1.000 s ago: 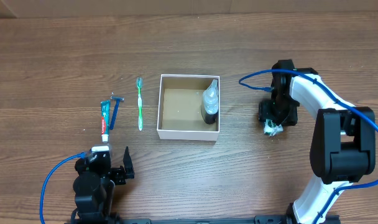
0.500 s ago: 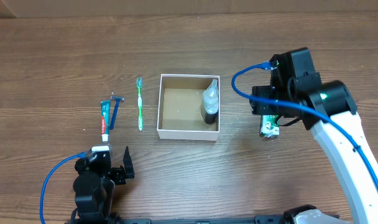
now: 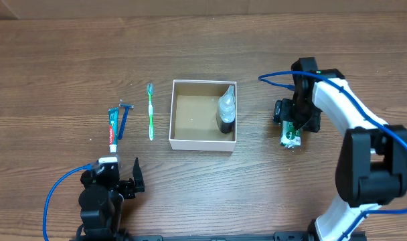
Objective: Pack container
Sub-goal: 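Grasp the green Dettol soap bar with the right gripper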
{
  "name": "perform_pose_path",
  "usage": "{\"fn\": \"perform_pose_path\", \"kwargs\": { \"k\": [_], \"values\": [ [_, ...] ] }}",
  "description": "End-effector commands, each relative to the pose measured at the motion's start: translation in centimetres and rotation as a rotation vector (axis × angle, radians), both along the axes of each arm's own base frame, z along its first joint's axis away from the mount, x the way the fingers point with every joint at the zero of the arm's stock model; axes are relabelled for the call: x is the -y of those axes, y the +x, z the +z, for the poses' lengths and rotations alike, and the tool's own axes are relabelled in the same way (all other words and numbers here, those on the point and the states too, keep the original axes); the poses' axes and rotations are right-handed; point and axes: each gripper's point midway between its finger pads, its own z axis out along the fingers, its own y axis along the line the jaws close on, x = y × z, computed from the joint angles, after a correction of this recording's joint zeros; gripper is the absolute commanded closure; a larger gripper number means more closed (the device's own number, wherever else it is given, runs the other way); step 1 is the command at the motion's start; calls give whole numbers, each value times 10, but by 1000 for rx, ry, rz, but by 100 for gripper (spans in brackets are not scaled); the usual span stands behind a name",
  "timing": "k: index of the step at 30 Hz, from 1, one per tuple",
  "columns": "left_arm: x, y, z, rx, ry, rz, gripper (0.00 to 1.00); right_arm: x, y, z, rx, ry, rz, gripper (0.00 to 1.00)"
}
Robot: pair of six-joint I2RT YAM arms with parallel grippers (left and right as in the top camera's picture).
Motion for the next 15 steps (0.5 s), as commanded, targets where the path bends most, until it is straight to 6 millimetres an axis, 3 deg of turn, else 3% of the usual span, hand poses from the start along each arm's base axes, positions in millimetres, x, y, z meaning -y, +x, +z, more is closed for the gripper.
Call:
{"fn": "perform_pose_path", "kwargs": {
  "k": [1, 3, 8, 10, 13, 14, 15],
  "values": [
    [2, 0, -1, 2, 4, -14, 0, -1, 0, -11, -18, 3, -7, 18],
    [2, 0, -1, 2, 4, -14, 0, -1, -1, -19, -18, 2, -7, 18],
    [2, 0, -1, 2, 4, -14, 0, 0, -12, -40, -18, 3, -9, 32],
    [2, 0, -1, 2, 4, -14, 0, 0, -13, -40, -22, 3, -9, 41],
    [2, 0, -1, 2, 4, -14, 0, 0, -8, -20, 3, 5, -9, 46],
    [2, 0, -1, 2, 4, -14, 0, -1, -5, -7, 26, 6, -5, 47],
    [2, 0, -1, 2, 4, -14, 0, -5, 0, 19, 71, 10, 3, 47]
  ]
}}
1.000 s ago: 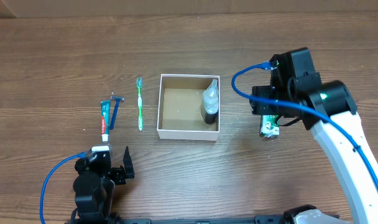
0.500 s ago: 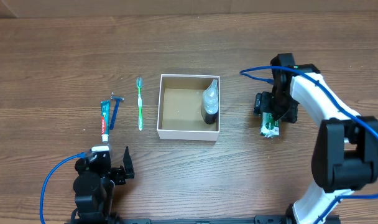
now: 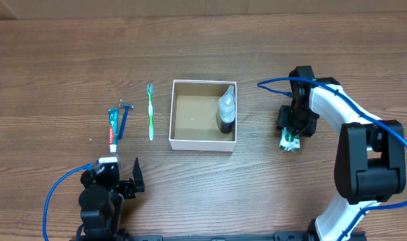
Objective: Pack container
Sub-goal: 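Grasp the green Dettol soap bar with the right gripper, then place the soap bar into the box beside the bottle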
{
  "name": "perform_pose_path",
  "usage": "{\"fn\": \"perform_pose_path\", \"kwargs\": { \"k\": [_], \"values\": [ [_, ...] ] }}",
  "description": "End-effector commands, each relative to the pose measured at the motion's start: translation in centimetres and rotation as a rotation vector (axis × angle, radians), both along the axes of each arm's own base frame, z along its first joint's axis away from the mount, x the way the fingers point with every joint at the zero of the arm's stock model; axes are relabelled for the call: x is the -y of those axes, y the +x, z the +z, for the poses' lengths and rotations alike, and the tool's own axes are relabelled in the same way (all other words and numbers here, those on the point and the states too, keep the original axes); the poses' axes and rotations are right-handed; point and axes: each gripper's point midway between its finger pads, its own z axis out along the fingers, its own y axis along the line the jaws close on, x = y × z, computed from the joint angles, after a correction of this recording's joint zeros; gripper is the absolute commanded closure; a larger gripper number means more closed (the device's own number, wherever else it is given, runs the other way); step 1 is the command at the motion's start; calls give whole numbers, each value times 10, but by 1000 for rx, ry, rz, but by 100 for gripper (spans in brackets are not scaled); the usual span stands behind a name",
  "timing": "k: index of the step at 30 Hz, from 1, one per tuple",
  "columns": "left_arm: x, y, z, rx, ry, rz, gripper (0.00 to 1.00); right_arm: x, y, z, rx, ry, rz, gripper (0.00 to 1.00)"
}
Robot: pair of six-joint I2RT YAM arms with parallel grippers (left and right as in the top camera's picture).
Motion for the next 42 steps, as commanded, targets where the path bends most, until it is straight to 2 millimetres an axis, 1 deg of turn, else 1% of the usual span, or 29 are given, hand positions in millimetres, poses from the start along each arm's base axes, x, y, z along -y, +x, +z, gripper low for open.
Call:
{"fn": "perform_pose_path", "kwargs": {
  "k": [1, 3, 4, 6, 8, 9, 11, 12, 13, 15, 17, 19, 21, 23, 24, 26, 27, 28, 29, 30, 31, 33, 35, 36, 37, 38, 39, 41, 42],
  "values": [
    [2, 0, -1, 2, 4, -14, 0, -10, 15, 60, 126, 23, 21, 47],
    [2, 0, -1, 2, 4, -14, 0, -20, 16, 101, 204, 33, 50, 49],
    [2, 0, -1, 2, 4, -14, 0, -31, 15, 132, 276, 45, 82, 50],
    [2, 0, -1, 2, 4, -14, 0, -55, 6, 175, 379, 85, 149, 51],
    [2, 0, -1, 2, 4, -14, 0, -93, -9, 215, 504, 158, 261, 51],
    [2, 0, -1, 1, 4, -14, 0, -121, -21, 235, 575, 211, 345, 53],
    [2, 0, -1, 2, 4, -14, 0, -160, -36, 256, 658, 271, 463, 55],
    [2, 0, -1, 2, 4, -14, 0, -186, -45, 265, 699, 311, 535, 55],
    [2, 0, -1, 2, 4, -14, 0, -205, -50, 270, 732, 337, 586, 55],
    [2, 0, -1, 2, 4, -14, 0, -237, -49, 270, 785, 334, 655, 54],
    [2, 0, -1, 2, 4, -14, 0, -258, -37, 257, 803, 305, 718, 53],
    [2, 0, -1, 2, 4, -14, 0, -279, -17, 227, 779, 292, 731, 53],
    [2, 0, -1, 2, 4, -14, 0, -292, -3, 203, 767, 265, 781, 53],
    [2, 0, -1, 2, 4, -14, 0, -300, 18, 172, 753, 232, 801, 47],
    [2, 0, -1, 2, 4, -14, 0, -302, 29, 155, 740, 218, 800, 47],
    [2, 0, -1, 2, 4, -14, 0, -300, 35, 150, 737, 213, 788, 44],
    [2, 0, -1, 2, 4, -14, 0, -299, 35, 151, 740, 214, 787, 36],
    [2, 0, -1, 2, 4, -14, 0, -298, 33, 159, 745, 221, 787, 27],
    [2, 0, -1, 2, 4, -14, 0, -298, 27, 170, 740, 240, 793, 23],
    [2, 0, -1, 2, 4, -14, 0, -297, 20, 184, 737, 264, 787, 15],
    [2, 0, -1, 2, 4, -14, 0, -291, 15, 211, 756, 279, 754, 10],
    [2, 0, -1, 2, 4, -14, 0, -277, 6, 255, 804, 300, 722, 4],
    [2, 0, -1, 2, 4, -14, 0, -244, -3, 304, 864, 314, 618, 0],
    [2, 0, -1, 2, 4, -14, 0, -217, -4, 319, 888, 295, 547, 0],
    [2, 0, -1, 2, 4, -14, 0, -187, -2, 326, 890, 262, 461, 0],
    [2, 0, -1, 2, 4, -14, 0, -167, -1, 326, 878, 239, 406, 0],
    [2, 0, -1, 2, 4, -14, 0, -134, 3, 320, 841, 193, 326, 0],
    [2, 0, -1, 2, 4, -14, 0, -88, 12, 304, 773, 123, 211, 0],
    [2, 0, -1, 2, 4, -14, 0, -71, 16, 296, 745, 103, 167, 0]
  ]
}}
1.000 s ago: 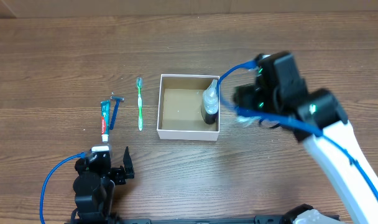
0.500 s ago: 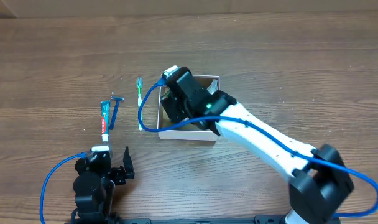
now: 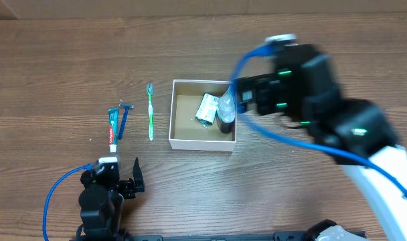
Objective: Pack container
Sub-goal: 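Place the soap bar into the box beside the bottle, then raise the right arm aside and reach left gripper to toothpaste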
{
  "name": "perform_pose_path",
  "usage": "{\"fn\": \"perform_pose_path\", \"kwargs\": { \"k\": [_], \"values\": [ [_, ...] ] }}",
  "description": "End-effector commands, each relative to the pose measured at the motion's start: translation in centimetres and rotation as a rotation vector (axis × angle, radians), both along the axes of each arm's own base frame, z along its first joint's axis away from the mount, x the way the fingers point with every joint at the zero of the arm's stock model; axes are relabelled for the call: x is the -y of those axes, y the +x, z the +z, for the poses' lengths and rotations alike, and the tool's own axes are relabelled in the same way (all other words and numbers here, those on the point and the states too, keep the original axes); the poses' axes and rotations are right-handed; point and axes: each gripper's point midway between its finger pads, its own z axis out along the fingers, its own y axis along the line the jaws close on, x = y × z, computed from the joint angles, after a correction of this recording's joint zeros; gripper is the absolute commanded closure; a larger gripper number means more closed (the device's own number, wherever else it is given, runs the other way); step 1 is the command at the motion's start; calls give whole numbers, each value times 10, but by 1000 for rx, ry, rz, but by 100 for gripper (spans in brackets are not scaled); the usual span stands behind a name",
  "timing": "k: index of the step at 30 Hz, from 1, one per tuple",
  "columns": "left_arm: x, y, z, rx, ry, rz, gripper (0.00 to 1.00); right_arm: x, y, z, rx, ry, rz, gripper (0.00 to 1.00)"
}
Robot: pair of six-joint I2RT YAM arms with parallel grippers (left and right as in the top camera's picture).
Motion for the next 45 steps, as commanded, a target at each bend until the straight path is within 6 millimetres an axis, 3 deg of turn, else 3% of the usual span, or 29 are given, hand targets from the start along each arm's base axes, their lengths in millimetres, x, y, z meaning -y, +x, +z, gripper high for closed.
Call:
{"fn": "perform_pose_path", "kwargs": {
  "k": [1, 4, 7, 13, 31, 33, 36, 38, 40, 45],
  "values": [
    [2, 0, -1, 1, 4, -14, 0, 63, 25, -47, -160, -21, -217, 0],
    [2, 0, -1, 2, 4, -14, 0, 98, 40, -73, -244, -4, -314, 0],
    [2, 0, -1, 2, 4, -14, 0, 113, 48, -91, -295, -12, -360, 0],
    [2, 0, -1, 2, 4, -14, 0, 114, 53, -102, -327, -19, -362, 0],
    [0, 1, 1, 10, 22, -10, 0, 114, 53, -102, -327, -19, -363, 0],
    [-2, 7, 13, 67, 37, -6, 0, 114, 53, -102, -327, -19, -362, 0],
    [14, 13, 28, 133, -44, -71, 0, 114, 53, -102, -327, -19, -363, 0],
    [31, 19, 54, 234, -181, -126, 0, 114, 53, -102, -327, -19, -362, 0],
    [34, 19, 81, 299, -263, -123, 0, 114, 53, -102, -327, -19, -363, 0],
    [11, 20, 155, 306, -170, -15, 0, 114, 53, -102, -327, -19, -362, 0]
  ]
}}
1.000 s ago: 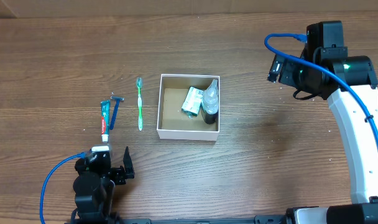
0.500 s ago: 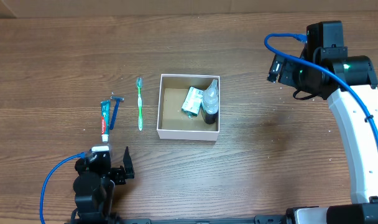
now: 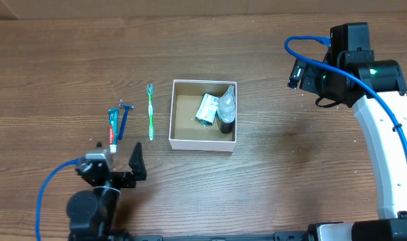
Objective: Pack container
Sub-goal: 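Raise the right arm aside and reach left gripper to toothpaste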
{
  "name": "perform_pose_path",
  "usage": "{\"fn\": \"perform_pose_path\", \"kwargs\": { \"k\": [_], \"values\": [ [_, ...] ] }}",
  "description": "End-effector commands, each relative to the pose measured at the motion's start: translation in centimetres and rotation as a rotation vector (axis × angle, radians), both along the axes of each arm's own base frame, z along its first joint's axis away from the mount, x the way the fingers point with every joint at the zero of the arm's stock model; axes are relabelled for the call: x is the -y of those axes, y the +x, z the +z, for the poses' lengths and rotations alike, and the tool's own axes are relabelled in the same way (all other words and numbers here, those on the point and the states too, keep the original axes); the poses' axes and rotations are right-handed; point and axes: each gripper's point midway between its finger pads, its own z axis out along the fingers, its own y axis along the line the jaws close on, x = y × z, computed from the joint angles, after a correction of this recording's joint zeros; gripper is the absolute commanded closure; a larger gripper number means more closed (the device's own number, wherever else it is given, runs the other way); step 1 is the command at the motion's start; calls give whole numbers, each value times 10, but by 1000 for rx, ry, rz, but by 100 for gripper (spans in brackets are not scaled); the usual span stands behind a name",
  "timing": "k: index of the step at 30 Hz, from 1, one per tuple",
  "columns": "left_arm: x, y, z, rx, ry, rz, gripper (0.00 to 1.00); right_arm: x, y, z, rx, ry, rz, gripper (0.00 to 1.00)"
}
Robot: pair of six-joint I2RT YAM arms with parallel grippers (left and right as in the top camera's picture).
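Observation:
The white cardboard box (image 3: 181, 143) stands mid-table. Inside it, a clear bottle with a dark base (image 3: 226, 108) lies along the right wall, and a green-and-white packet (image 3: 207, 107) rests beside it. Left of the box lie a green toothbrush (image 3: 150, 111), a blue razor (image 3: 124, 119) and a toothpaste tube (image 3: 112, 128). My right gripper (image 3: 298, 72) hangs raised to the right of the box, holding nothing, its jaws seeming slightly apart. My left gripper (image 3: 116, 164) is open near the front edge, just below the toothpaste.
Blue cables trail from both arms. The right arm's white links (image 3: 384, 147) run down the right side of the table. Bare wooden tabletop (image 3: 290, 154) lies between the box and the right arm.
My right gripper was over the box's right edge and is now raised well to the right of it. The left gripper has shifted a little left. The packet stays in the box.
My right gripper was down on the green-and-white packet on the table right of the box at both early moments. Later the packet lay inside the box with the gripper above its right wall. Now the gripper is away at the right, holding nothing.

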Motion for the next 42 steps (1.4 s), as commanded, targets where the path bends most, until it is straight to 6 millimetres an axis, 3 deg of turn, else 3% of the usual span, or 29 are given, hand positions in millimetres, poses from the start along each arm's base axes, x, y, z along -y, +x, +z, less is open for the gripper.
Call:
{"fn": "perform_pose_path", "kwargs": {
  "k": [1, 4, 5, 10, 14, 18, 25, 30, 37, 40, 42],
  "values": [
    [-18, 6, 62, -27, 32, 99, 0, 0, 1, 1, 4, 3, -6, 0],
    [-46, 29, 80, -261, 83, 244, 0, 0, 1, 1, 4, 3, -6, 0],
    [-50, 47, 85, -358, 119, 245, 0, 1, 1, 1, 4, 3, -6, 0],
    [-44, 92, 76, -596, 229, 125, 0, 1, 1, 1, 4, 3, -6, 0],
    [-53, 110, 19, -810, 215, 143, 0, 1, 1, 1, 4, 3, -6, 0],
    [-74, 104, -66, -1130, 123, 187, 0, 1, 1, 1, 4, 3, -6, 0],
    [-78, 108, -155, -1355, 69, 146, 7, 1, 1, 1, 4, 3, -6, 0],
    [-78, 114, -183, -1385, 33, 153, 22, 1, 1, 1, 4, 3, -6, 0],
    [-82, 118, -195, -1384, 29, 166, 28, 1, 1, 1, 4, 3, -6, 0],
    [-83, 116, -203, -1408, 29, 164, 44, 1, 1, 1, 4, 3, -6, 0],
    [-83, 116, -203, -1408, 30, 165, 45, 1, 1, 1, 4, 3, -6, 0]
  ]
}}
